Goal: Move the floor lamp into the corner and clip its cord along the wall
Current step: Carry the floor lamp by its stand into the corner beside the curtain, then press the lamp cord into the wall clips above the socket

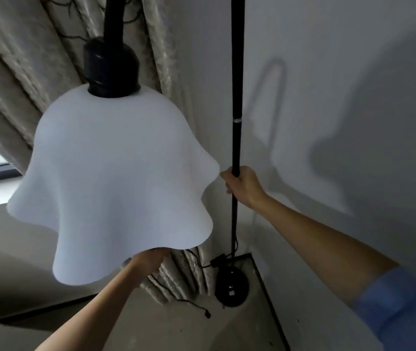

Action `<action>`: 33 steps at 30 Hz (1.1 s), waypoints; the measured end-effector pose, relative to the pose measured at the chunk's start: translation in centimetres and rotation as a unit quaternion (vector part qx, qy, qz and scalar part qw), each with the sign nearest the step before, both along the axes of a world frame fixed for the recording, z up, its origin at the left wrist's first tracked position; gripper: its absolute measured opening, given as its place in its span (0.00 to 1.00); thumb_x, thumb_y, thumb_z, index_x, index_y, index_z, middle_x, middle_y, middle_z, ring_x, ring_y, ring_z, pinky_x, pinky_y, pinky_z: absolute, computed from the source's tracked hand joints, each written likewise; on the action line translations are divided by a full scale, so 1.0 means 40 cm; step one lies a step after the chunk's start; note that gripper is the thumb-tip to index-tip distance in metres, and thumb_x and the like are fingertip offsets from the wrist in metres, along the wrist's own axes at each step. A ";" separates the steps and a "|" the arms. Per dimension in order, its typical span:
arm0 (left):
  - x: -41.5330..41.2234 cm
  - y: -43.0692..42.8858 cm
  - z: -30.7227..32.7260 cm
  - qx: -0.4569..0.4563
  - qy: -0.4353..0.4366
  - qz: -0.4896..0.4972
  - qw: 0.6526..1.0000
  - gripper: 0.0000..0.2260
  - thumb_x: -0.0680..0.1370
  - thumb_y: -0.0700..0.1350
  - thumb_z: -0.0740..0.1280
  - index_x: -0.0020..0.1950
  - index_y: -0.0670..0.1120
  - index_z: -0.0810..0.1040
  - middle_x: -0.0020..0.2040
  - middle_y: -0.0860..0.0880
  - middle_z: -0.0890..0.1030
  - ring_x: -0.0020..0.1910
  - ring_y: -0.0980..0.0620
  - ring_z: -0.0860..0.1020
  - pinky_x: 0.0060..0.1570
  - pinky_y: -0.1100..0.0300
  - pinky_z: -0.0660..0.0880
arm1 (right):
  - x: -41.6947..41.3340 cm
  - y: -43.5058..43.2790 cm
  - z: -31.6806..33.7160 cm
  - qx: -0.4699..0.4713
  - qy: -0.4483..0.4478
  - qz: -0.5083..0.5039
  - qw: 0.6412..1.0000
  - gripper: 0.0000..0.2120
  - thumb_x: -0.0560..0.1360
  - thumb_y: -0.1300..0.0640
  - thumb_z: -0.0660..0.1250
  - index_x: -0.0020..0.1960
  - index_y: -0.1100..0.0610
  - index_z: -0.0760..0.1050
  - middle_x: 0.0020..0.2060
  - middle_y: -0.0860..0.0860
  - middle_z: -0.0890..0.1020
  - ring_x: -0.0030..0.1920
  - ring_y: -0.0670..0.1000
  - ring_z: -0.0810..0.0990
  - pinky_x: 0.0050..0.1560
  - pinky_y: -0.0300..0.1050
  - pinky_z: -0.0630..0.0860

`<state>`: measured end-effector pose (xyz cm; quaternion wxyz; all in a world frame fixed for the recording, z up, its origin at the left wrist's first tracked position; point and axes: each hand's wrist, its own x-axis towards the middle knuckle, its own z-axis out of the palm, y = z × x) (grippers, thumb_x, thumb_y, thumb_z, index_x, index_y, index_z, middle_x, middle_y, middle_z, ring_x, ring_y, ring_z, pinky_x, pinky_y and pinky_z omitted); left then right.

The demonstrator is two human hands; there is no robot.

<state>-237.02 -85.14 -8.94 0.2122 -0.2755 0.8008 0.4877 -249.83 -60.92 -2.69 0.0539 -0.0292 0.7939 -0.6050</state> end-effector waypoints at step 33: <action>0.130 0.391 -0.595 0.097 -0.071 -0.360 0.925 0.09 0.79 0.35 0.61 0.38 0.39 0.73 0.27 0.43 0.78 0.27 0.48 0.76 0.32 0.55 0.74 | 0.914 0.382 -0.780 0.247 -0.331 -0.261 0.872 0.12 0.77 0.51 0.64 0.58 0.54 0.77 0.55 0.54 0.82 0.53 0.55 0.80 0.53 0.47 0.76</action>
